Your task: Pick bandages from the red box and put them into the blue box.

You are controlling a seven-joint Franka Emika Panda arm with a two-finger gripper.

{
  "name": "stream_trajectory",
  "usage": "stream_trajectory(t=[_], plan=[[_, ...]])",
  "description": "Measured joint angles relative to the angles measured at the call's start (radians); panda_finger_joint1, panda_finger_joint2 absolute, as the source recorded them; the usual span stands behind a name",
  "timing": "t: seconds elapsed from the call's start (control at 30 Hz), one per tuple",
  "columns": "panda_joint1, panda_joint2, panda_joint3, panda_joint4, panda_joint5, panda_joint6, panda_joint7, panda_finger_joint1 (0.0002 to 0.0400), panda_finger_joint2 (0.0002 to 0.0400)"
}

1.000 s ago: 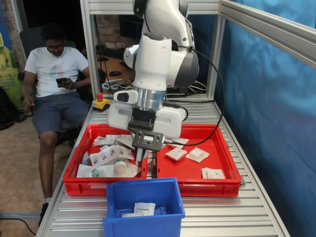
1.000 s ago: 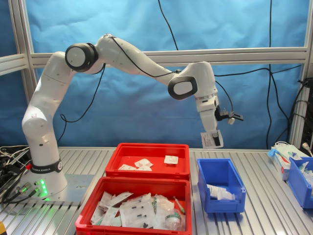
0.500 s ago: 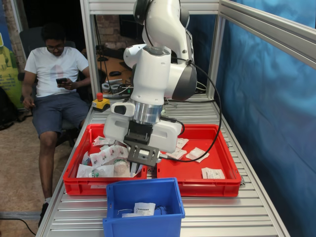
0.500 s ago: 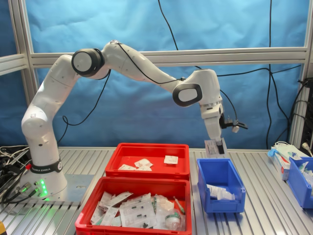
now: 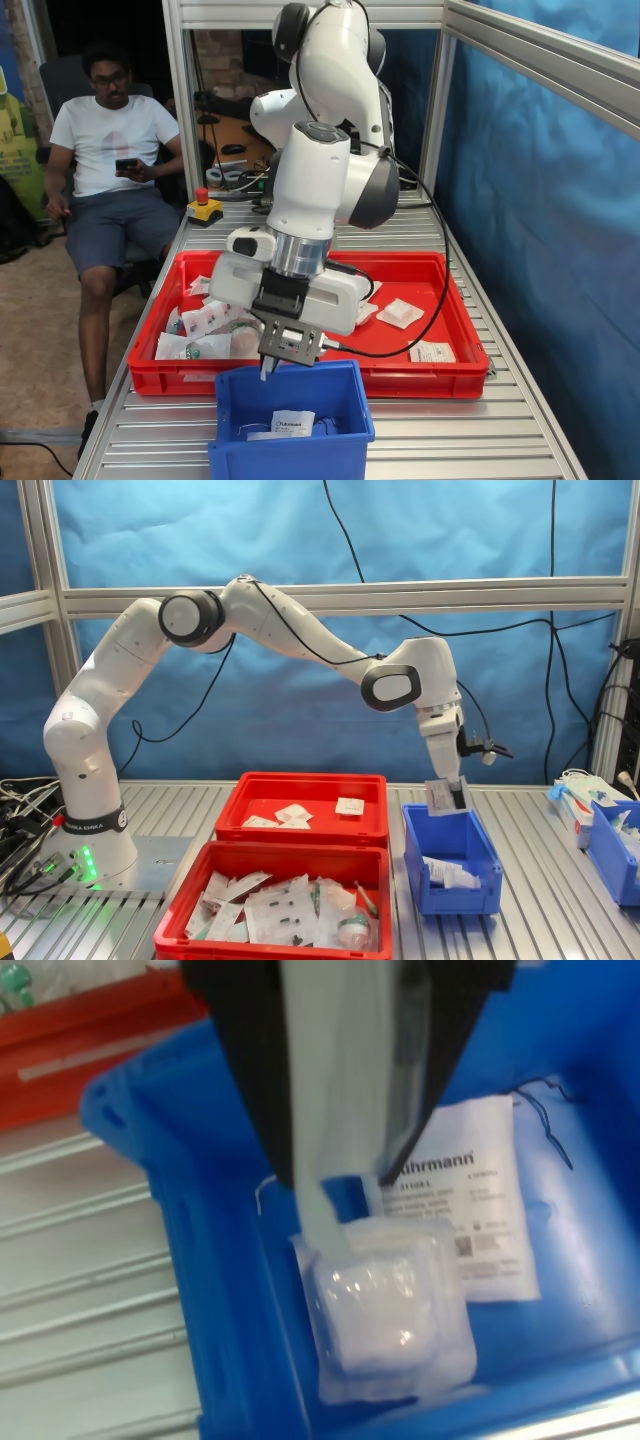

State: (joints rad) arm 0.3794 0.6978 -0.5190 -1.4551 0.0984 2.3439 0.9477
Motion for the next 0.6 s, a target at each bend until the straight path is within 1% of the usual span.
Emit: stream_trajectory(t=[0.2,0.6], plan=[[0.000,0.015,0.000,0.034,0.000,0.012,0.000,0.0061,0.0061],[0.000,0.016,0.000,0.059,0.000,0.009,0.000,0.0061,0.0061]])
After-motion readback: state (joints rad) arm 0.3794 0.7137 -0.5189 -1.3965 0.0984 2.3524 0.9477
